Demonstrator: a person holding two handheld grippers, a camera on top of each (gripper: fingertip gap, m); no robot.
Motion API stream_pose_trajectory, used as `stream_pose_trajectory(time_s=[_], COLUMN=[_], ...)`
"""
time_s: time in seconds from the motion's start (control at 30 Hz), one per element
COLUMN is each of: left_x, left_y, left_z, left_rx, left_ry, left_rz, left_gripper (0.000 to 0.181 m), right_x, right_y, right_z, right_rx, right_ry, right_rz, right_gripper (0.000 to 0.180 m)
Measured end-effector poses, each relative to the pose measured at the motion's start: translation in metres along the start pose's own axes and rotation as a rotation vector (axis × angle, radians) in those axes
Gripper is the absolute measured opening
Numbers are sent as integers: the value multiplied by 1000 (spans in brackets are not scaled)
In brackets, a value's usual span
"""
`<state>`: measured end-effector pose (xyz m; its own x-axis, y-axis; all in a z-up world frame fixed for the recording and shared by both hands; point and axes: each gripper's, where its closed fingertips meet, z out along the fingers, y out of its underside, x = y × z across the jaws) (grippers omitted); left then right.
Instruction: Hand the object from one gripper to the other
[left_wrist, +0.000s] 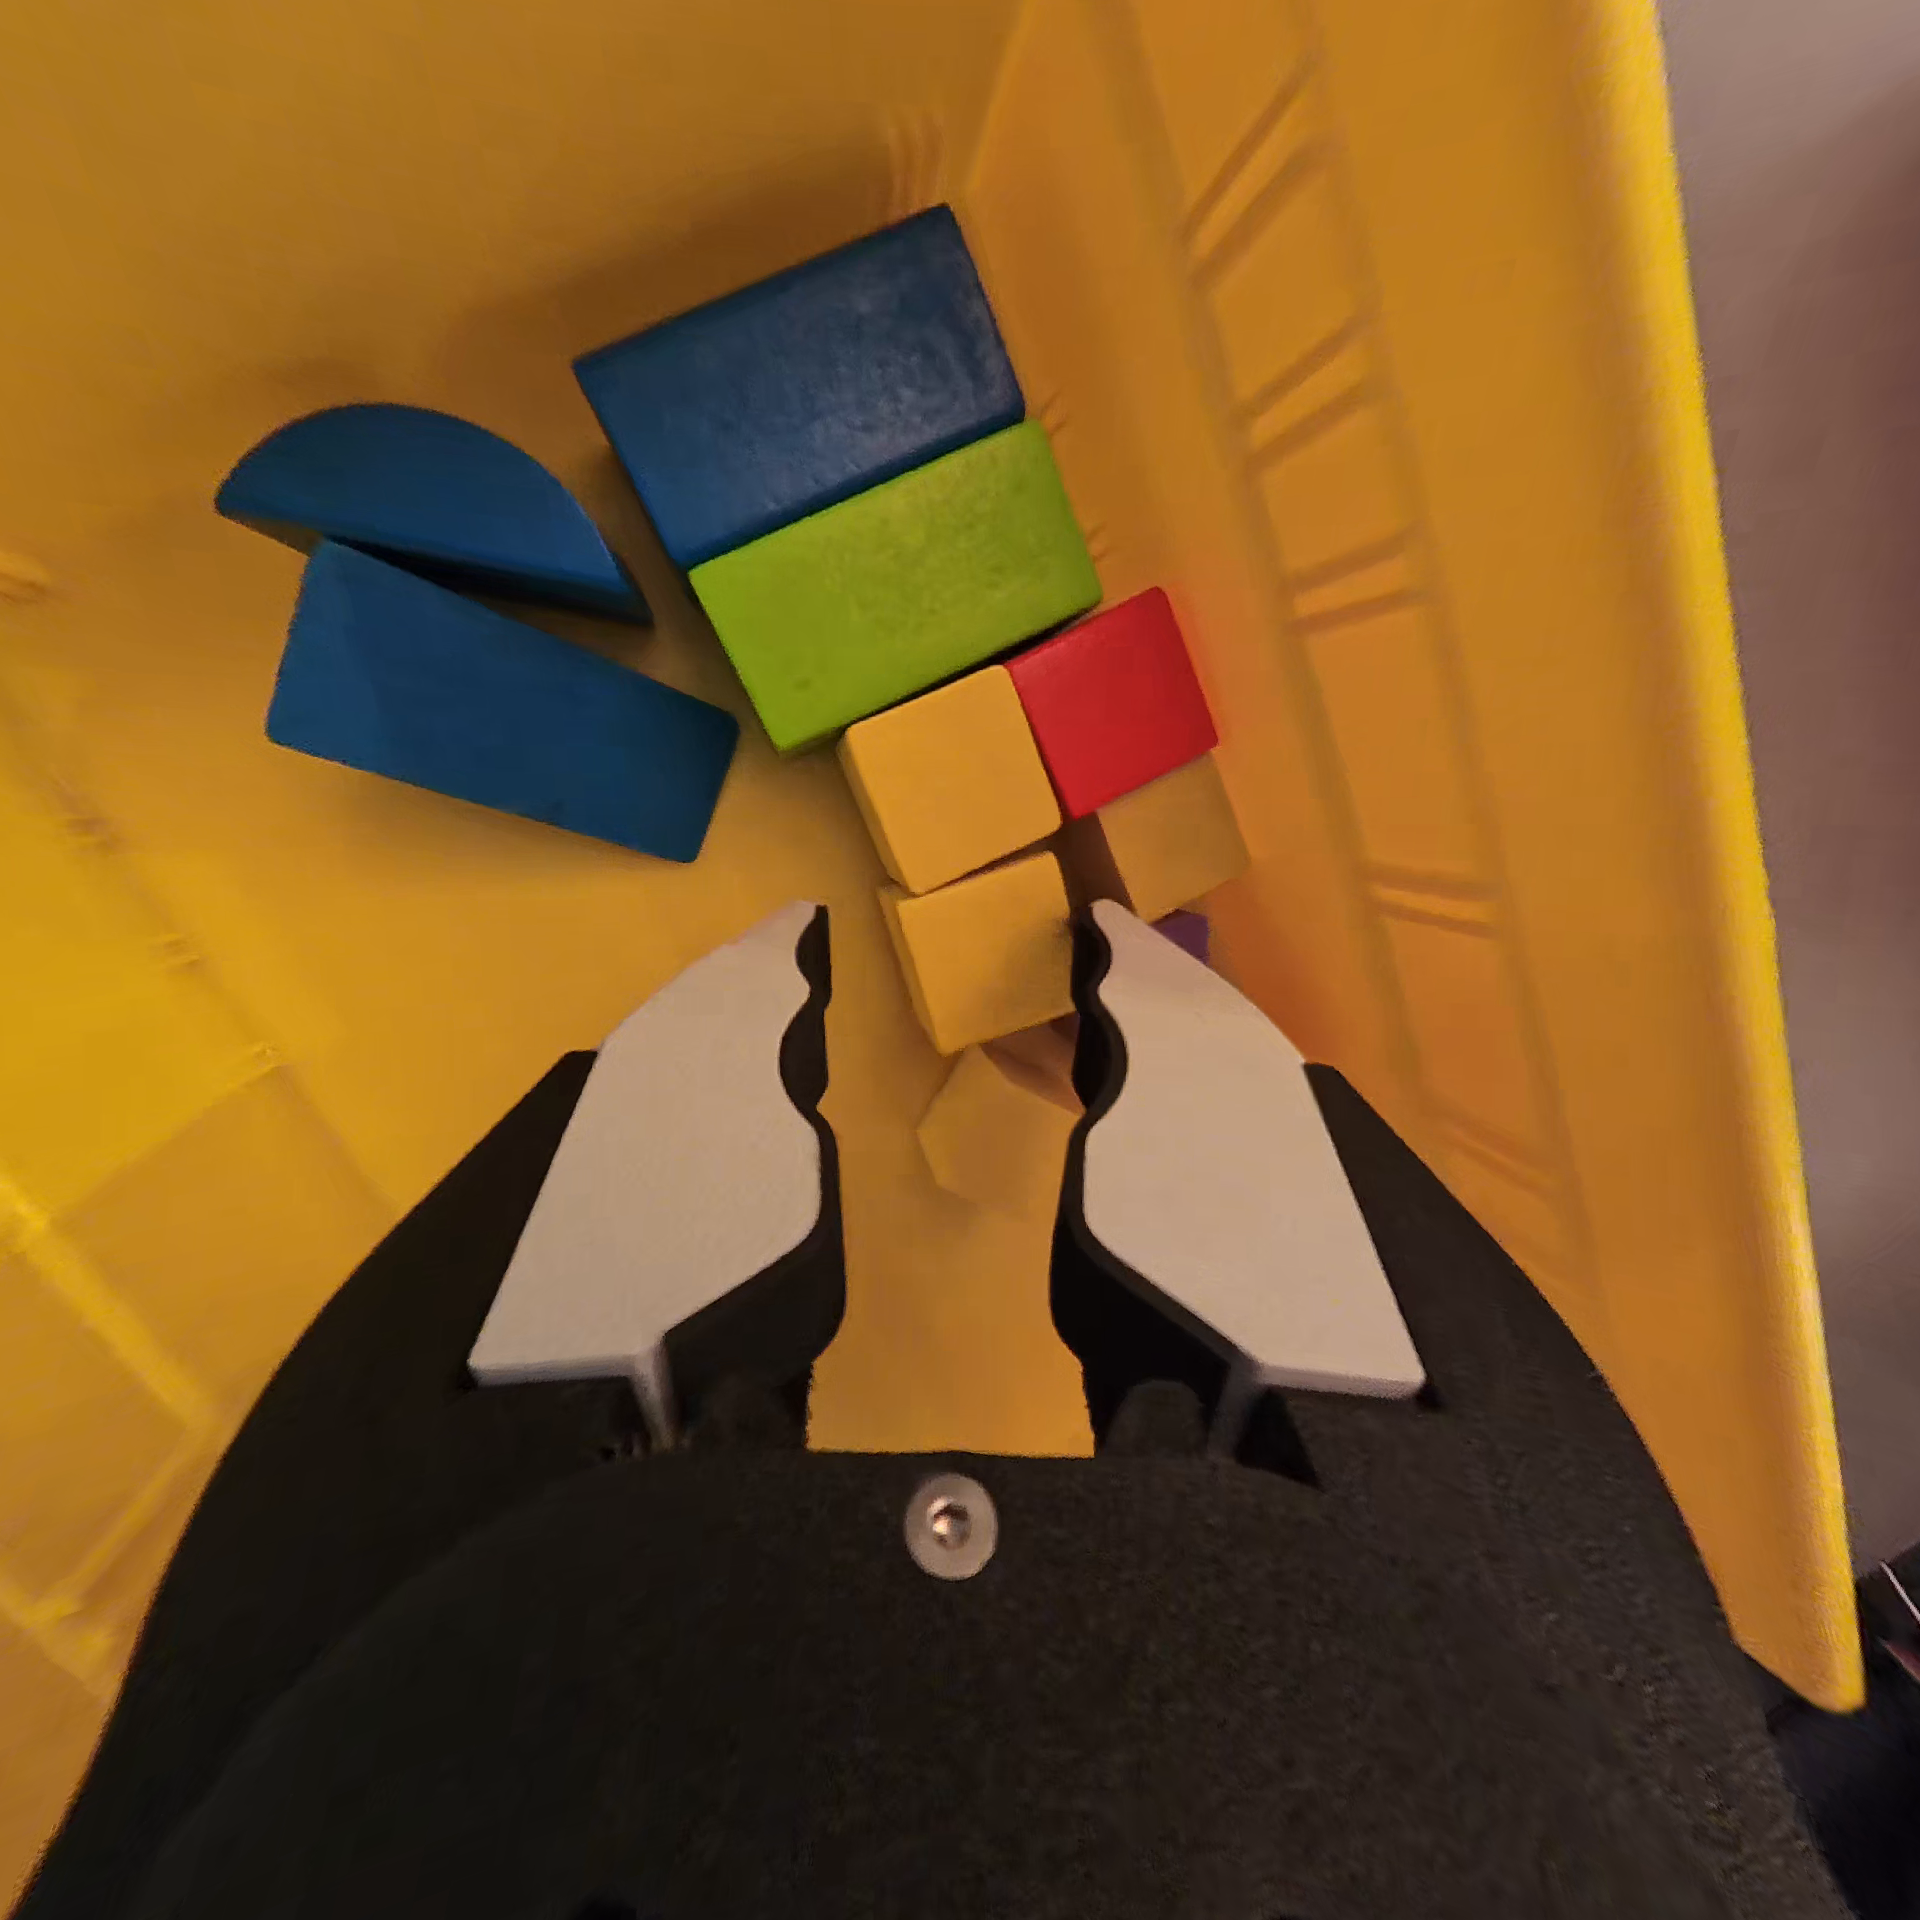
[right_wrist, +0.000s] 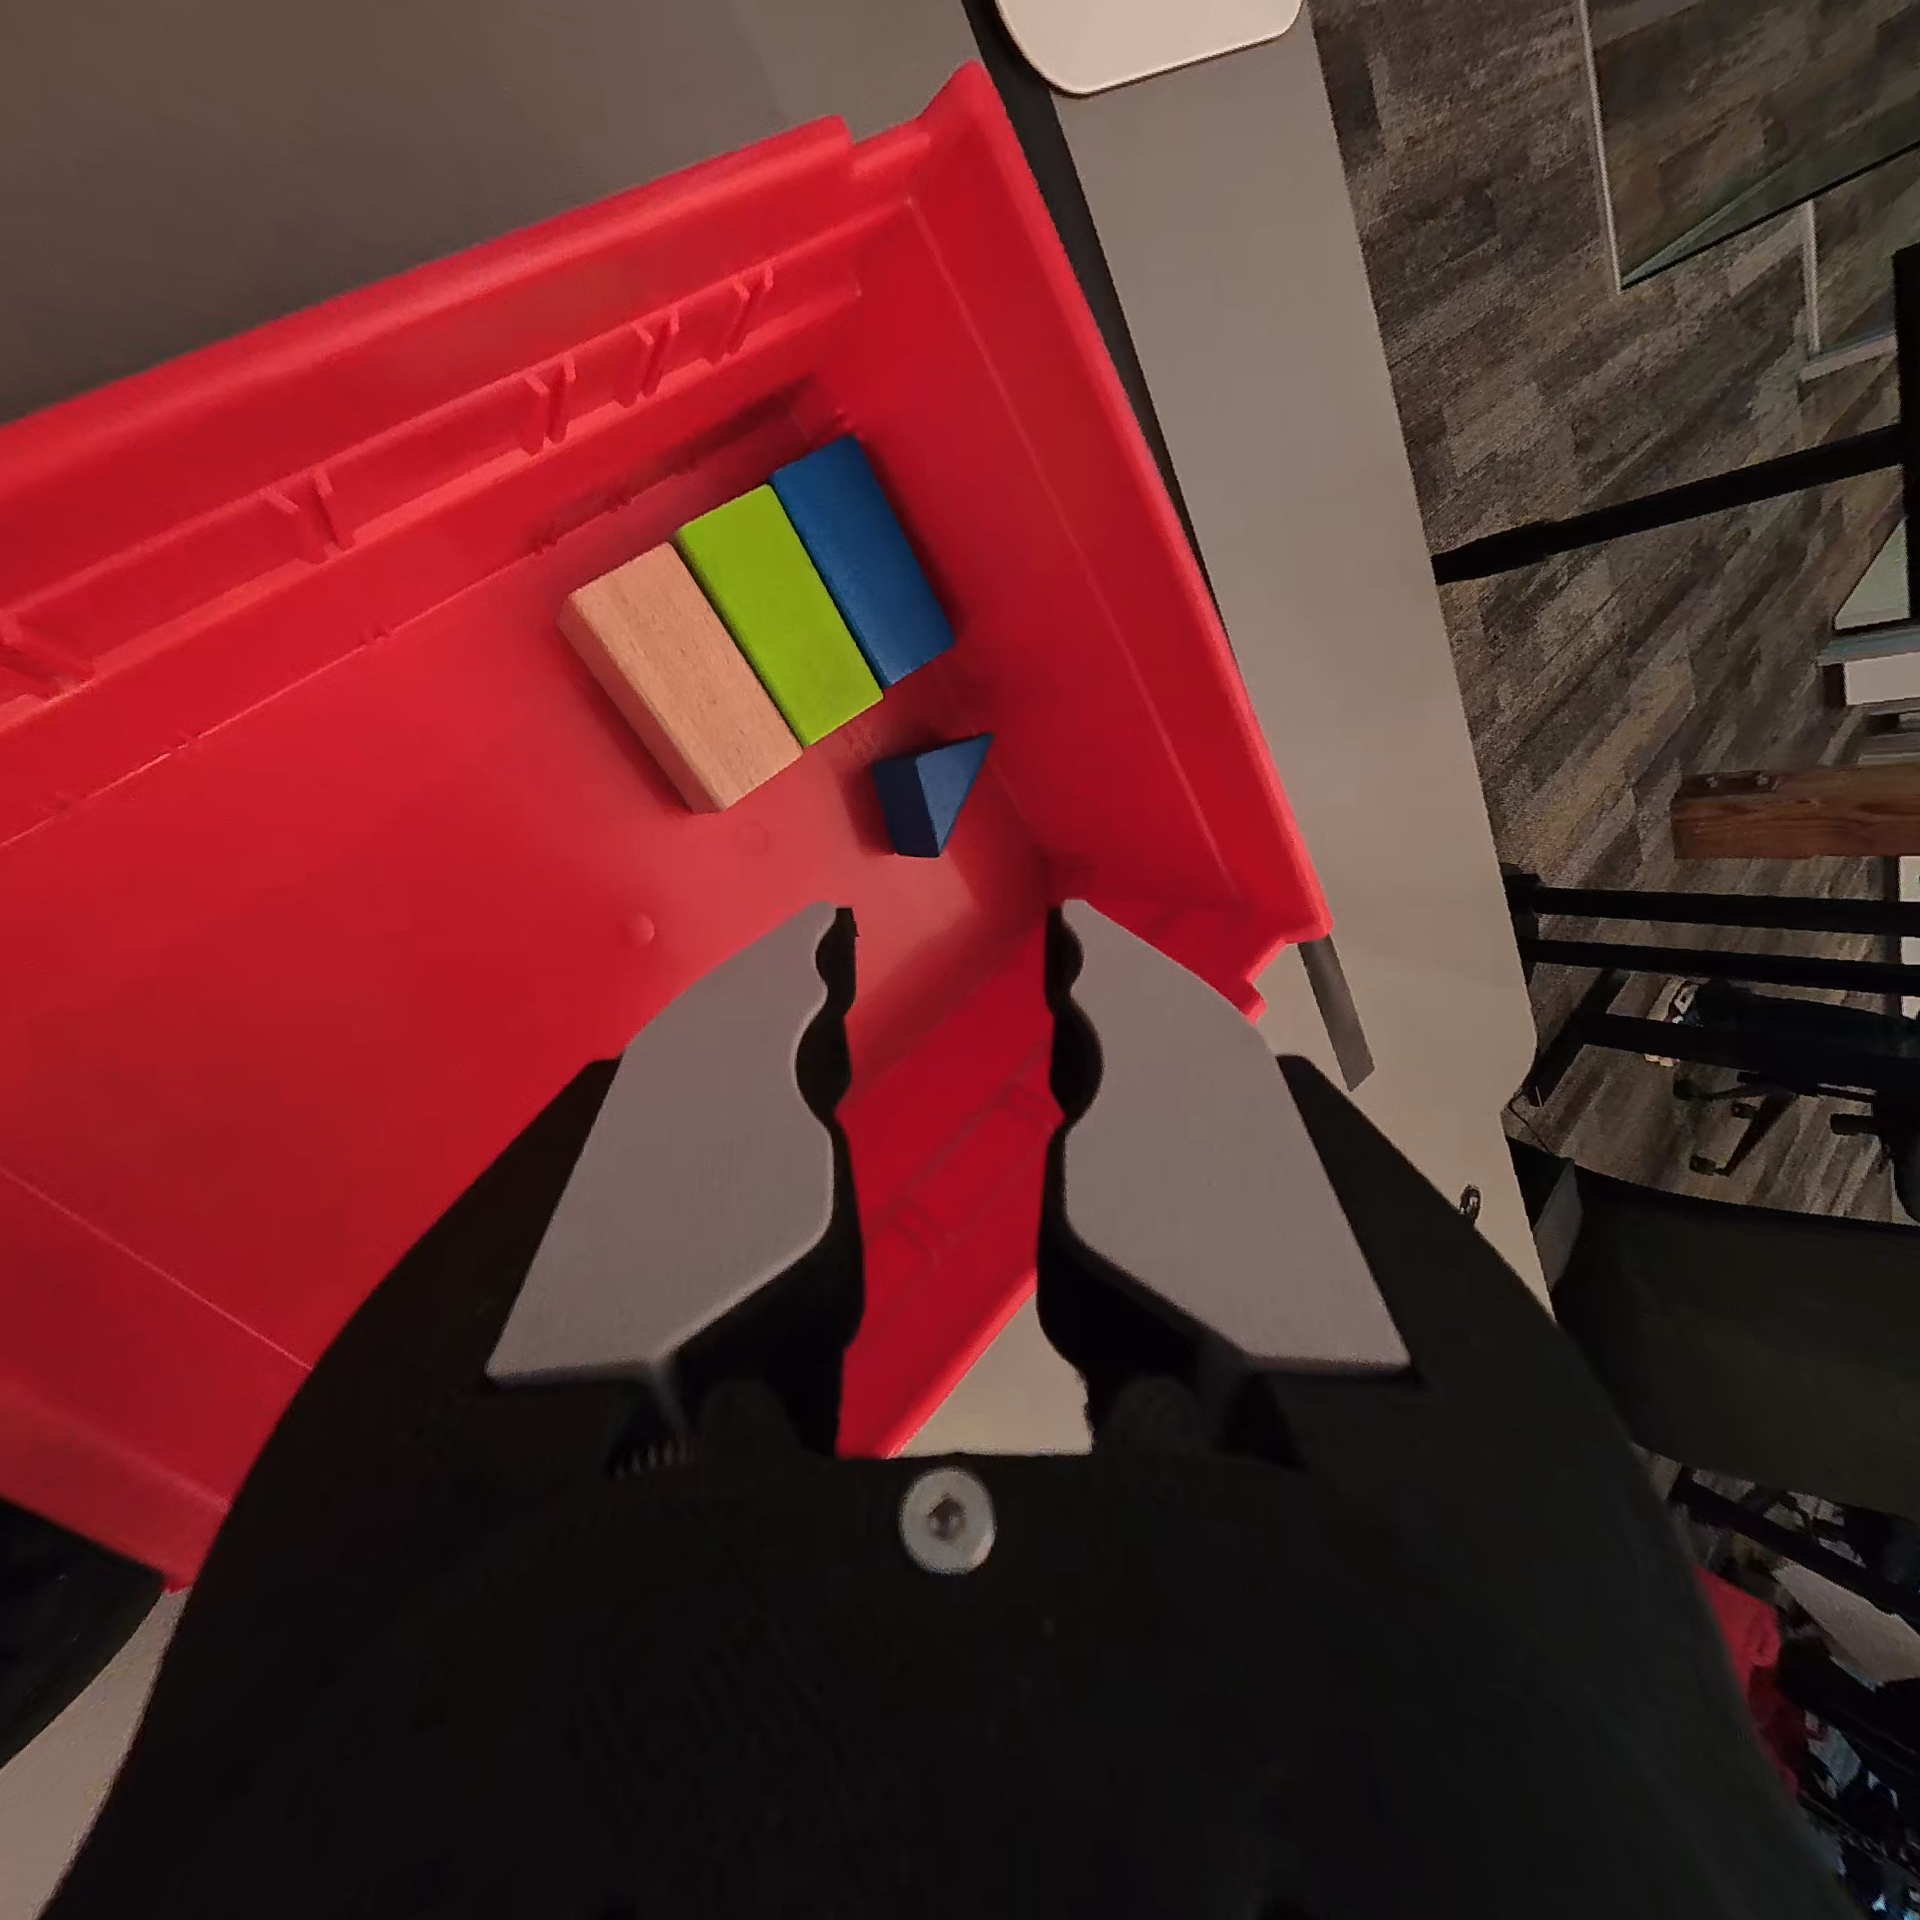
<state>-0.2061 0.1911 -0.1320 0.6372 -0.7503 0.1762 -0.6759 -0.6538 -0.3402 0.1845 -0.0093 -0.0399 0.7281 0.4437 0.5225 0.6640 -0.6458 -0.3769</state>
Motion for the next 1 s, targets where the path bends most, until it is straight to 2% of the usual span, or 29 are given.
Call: stream_pose_trajectory(time_s=[0.23,0.57,0.67,0.77,0.87,1.0], left_x=[-12,-13,-20,-19,2,83], left_y=[10,19,21,14,-2,-24], left_z=[-3,4,-4,-26,-64,-143], left_rx=[-56,-121,-125,-50,122,414], left_ry=[-80,-58,-74,-24,147,656], left_rz=[-4,22,29,4,8,122], left_gripper=[36,34,34,34,34,34], right_x=[-3,-2,1,12,31,18], right_y=[3,3,1,-10,-39,-121], right_z=[2,2,0,-9,-31,-79], right_rx=[-20,-21,-13,31,152,537], right_ry=[-13,-10,14,81,223,306], right_rz=[-9,-14,-20,-13,-14,-77], right_gripper=[36,36,36,36,36,37])
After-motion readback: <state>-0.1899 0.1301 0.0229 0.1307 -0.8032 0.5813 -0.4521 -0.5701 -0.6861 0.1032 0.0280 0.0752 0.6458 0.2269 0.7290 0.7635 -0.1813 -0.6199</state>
